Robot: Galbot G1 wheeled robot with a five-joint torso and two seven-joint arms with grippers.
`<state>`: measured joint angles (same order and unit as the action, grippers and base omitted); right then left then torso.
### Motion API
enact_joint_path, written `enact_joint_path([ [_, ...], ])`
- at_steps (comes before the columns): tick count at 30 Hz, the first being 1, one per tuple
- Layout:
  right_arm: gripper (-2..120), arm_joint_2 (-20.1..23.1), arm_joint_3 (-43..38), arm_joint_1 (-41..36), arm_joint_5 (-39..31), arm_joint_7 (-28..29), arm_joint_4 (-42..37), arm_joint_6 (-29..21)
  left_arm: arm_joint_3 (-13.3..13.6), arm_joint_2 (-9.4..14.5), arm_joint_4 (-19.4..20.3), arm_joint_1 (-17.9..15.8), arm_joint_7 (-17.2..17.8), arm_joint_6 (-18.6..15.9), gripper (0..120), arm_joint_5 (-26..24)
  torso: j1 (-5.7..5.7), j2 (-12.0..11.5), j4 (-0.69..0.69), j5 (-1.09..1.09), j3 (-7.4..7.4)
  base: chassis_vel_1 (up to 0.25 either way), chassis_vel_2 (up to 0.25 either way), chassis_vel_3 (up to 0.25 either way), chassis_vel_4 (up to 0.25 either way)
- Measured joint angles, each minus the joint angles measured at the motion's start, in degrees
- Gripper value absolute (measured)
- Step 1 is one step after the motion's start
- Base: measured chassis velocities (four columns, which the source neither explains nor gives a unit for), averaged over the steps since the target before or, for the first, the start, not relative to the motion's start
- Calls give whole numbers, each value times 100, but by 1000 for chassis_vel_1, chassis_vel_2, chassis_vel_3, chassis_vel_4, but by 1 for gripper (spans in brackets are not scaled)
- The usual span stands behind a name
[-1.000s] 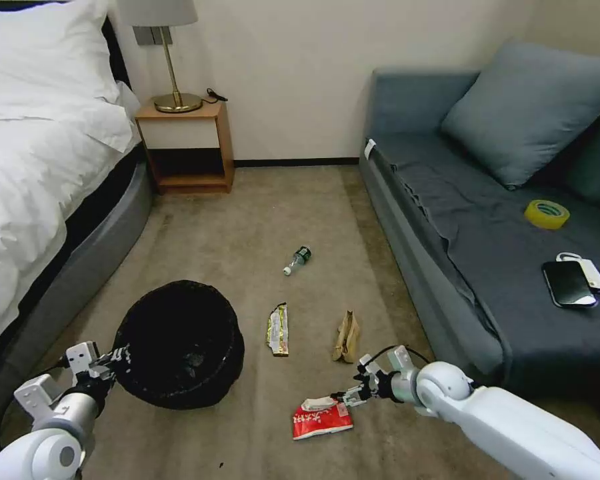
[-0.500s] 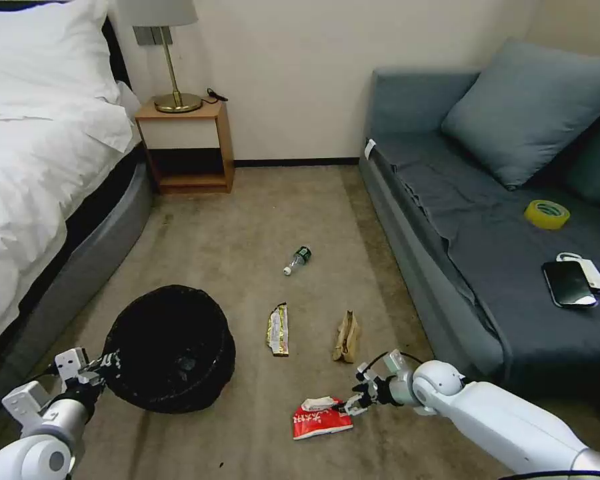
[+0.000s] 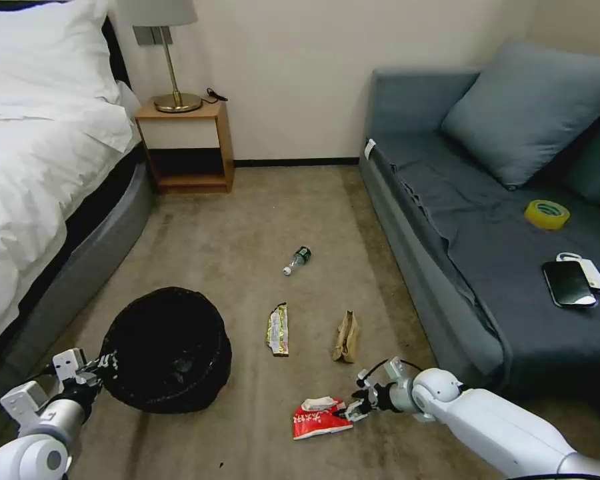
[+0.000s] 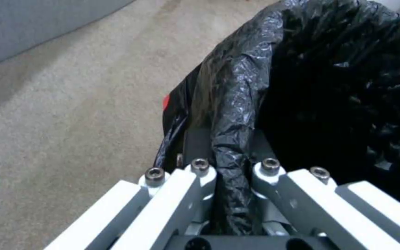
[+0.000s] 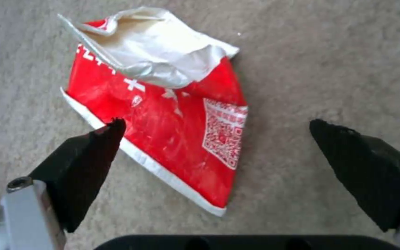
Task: Pick up the trash bin, then pick up the garbage on the floor and place it into the trash bin.
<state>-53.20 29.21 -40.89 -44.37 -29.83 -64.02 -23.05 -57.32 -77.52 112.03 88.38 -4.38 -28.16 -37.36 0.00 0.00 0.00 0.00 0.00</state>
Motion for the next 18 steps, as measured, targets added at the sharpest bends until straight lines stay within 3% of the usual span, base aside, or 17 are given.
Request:
enact_joint_path([
  [13, 99, -127, 23, -66, -8, 11, -55, 73, 32, -37, -88, -22, -46, 34, 4, 62, 0, 0, 0, 0, 0, 0, 0, 0, 0],
  [18, 82, -169, 54, -74, 4, 18, -44, 117, 12, -32, -126, -25, -66, 53, 4, 66, 0, 0, 1, 0, 0, 0, 0, 0, 0],
])
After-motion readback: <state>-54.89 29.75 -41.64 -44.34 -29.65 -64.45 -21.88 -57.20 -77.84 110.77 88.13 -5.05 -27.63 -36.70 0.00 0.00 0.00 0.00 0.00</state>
